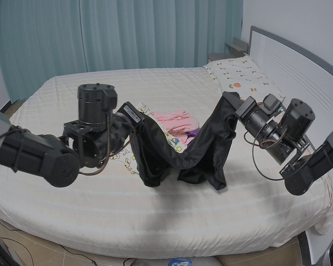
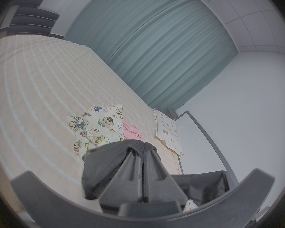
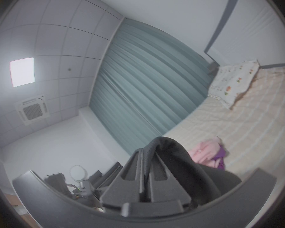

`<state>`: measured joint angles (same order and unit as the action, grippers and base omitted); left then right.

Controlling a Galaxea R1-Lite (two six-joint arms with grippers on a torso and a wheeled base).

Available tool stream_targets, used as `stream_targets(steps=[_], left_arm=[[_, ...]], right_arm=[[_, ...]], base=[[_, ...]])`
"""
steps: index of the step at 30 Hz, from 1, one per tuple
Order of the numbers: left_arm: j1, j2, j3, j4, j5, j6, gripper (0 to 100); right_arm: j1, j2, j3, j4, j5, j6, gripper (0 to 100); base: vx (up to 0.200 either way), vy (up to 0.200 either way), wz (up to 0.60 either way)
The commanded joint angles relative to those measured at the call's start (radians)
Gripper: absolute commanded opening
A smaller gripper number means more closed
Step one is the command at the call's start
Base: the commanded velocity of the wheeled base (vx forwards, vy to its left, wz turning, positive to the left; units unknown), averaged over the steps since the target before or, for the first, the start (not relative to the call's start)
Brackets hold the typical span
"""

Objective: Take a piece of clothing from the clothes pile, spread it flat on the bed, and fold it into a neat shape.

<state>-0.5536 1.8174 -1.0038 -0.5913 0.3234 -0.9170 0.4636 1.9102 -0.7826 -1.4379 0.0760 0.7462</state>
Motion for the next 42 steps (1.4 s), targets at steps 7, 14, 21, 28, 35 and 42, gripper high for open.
stream_targets(steps=[7,14,21,28,35,42], left_arm=[[0.021,-0.01,0.214,-0.153,-0.061,-0.066,0],[0.023,-0.013,0.294,-0.18,-0.136,-0.152,0],[0.026,-0.02,0.344,-0.18,-0.176,-0.169,0],[0.032,-0.018,0.337,-0.18,-0.175,-0.172,0],[0.035,-0.024,0.34,-0.18,-0.173,-0.174,0],[0.057,-0.046,0.341,-0.18,-0.175,-0.174,0]], right_arm=[[0.046,0.084,0.132,-0.131,0.045,0.022,0],[0.036,0.092,0.149,-0.131,0.042,0.094,0],[0.035,0.104,0.16,-0.131,0.041,0.114,0],[0.046,0.099,0.161,-0.131,0.041,0.113,0],[0.049,0.072,0.161,-0.13,0.042,0.11,0],[0.066,0.072,0.16,-0.13,0.047,0.107,0]], base=[[0.0,0.0,0.0],[0.0,0.0,0.0],[-0.086,0.0,0.0],[0.0,0.0,0.0],[0.0,0.0,0.0],[0.0,0.0,0.0]])
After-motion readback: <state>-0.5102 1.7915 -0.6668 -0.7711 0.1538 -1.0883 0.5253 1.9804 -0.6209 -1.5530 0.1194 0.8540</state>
